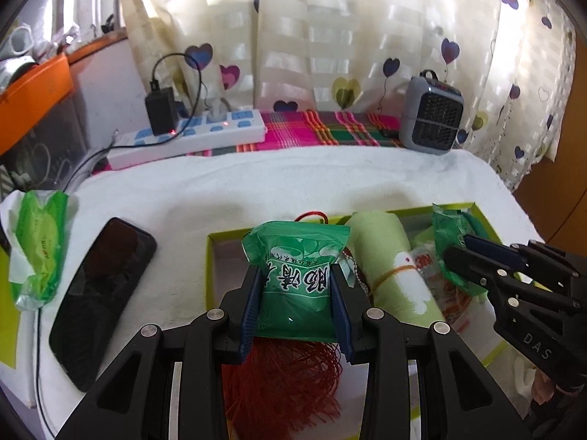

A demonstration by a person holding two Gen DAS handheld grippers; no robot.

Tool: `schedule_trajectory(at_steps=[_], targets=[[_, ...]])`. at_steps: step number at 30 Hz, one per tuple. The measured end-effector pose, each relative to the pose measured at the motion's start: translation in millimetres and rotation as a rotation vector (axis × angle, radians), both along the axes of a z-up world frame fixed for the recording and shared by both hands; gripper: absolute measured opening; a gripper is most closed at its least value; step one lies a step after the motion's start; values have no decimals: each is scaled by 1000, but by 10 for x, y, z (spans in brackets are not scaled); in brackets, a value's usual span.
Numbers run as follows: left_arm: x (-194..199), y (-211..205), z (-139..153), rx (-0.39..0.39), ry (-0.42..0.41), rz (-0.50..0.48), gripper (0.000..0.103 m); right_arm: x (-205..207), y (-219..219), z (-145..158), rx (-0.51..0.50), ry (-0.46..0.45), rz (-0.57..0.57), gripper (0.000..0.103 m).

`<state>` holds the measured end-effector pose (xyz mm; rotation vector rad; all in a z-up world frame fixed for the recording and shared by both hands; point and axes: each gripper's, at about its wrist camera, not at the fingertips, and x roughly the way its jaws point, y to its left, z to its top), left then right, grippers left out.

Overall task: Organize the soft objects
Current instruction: 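Carry both green sachets over the box lid with left and right grippers, then lower both grippers into the box lid and open them to release the sachets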

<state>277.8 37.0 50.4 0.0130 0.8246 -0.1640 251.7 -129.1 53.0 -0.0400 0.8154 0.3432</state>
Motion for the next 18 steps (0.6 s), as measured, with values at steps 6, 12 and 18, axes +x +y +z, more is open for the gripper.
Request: schedule_trajectory(at_steps=[6,12,18], targets=[[52,23,-40,-12,9,1,38,86,38,-98,-22,25,11,22],[88,27,-61,-16,15,4,42,136,64,-162,-26,45,15,23],[88,41,-69,-28,20,17,47,150,71,-176,-24,45,11,24]])
